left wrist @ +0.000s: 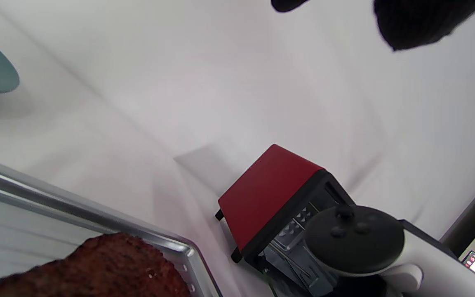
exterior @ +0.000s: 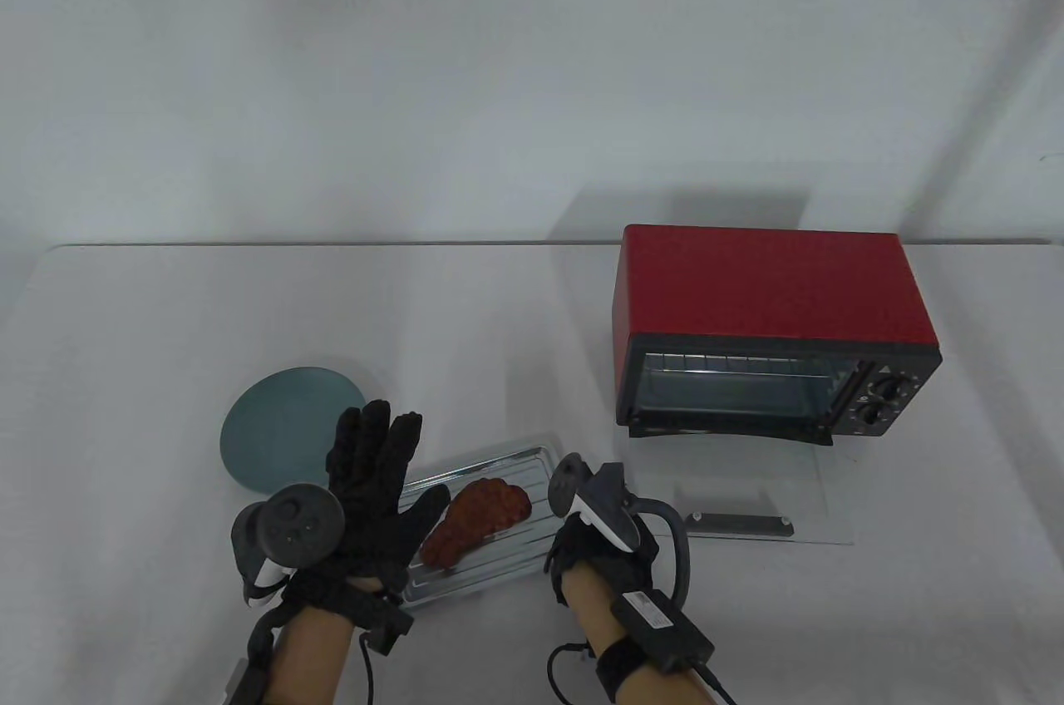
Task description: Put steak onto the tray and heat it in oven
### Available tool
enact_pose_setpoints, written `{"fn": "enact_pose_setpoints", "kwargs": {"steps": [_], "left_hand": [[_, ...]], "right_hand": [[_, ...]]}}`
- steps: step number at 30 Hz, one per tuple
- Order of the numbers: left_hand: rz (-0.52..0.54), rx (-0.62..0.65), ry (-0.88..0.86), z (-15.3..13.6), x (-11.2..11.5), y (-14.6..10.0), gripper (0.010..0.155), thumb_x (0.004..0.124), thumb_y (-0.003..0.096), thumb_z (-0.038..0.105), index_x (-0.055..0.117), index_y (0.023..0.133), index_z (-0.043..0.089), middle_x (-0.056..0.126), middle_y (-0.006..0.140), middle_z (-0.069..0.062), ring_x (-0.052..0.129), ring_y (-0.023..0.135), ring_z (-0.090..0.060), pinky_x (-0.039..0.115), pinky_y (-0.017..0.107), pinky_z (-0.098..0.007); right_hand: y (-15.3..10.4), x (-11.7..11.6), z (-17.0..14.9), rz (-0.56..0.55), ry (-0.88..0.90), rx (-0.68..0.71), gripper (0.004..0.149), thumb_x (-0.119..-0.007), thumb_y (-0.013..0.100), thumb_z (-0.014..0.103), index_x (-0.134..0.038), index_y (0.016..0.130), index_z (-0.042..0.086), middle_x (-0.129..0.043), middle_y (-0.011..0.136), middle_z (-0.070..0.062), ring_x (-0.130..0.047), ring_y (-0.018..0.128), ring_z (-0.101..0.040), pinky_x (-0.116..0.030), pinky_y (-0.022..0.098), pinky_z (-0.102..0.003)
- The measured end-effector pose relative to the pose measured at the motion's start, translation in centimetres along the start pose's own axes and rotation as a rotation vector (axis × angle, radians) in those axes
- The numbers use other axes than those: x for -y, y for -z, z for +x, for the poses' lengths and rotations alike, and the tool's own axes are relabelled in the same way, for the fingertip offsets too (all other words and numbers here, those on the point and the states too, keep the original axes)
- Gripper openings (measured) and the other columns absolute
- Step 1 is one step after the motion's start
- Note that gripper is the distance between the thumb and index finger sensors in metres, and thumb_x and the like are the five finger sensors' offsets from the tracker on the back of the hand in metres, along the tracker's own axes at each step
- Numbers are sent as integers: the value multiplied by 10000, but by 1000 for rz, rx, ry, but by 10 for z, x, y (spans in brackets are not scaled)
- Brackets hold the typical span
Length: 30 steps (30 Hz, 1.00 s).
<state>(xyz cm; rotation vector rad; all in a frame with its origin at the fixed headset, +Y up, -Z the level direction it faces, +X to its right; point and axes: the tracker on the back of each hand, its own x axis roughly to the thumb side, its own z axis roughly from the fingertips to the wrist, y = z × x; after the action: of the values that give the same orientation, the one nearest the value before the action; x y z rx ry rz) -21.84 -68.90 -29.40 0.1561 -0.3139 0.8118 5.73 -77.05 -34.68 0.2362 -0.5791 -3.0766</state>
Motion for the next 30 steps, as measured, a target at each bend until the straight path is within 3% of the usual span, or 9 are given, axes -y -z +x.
{"fn": "enact_pose_setpoints", "kwargs": {"steps": [9, 14, 24, 30], "left_hand": [[-1, -1, -21, 0, 1, 0, 822, 650, 471, 748, 348, 1120, 343, 186, 1206, -64, 72, 1116, -378, 250, 716, -717], [8, -3, -36, -2, -1, -1, 825, 647, 470, 751, 346, 1121, 342, 190, 1207, -66, 75, 1116, -380, 253, 715, -718], [-9, -36, -45, -11, 1, 1, 825, 645, 470, 751, 343, 1121, 343, 193, 1207, -69, 76, 1116, -383, 254, 715, -718], [-1, -57, -52, -16, -1, 0, 823, 644, 471, 749, 340, 1120, 345, 190, 1206, -70, 77, 1116, -382, 255, 714, -718]], "right_hand": [[-3, -6, -19, 60, 234, 18, 410, -855, 413, 320, -689, 740, 139, -903, 459, -31, -969, 101, -122, -868, 135, -406], [-7, -13, -39, 104, 540, 80, 407, -818, 427, 295, -636, 756, 138, -880, 542, -103, -990, 180, -190, -844, 158, -451], [-9, -33, -66, 242, 1122, 29, 448, -781, 458, 154, -510, 803, 62, -870, 681, -169, -1088, 245, -258, -857, 152, -510], [-10, -33, -64, 255, 1194, 77, 489, -749, 439, 112, -463, 831, 53, -842, 710, -192, -1048, 199, -199, -854, 177, -504]]}}
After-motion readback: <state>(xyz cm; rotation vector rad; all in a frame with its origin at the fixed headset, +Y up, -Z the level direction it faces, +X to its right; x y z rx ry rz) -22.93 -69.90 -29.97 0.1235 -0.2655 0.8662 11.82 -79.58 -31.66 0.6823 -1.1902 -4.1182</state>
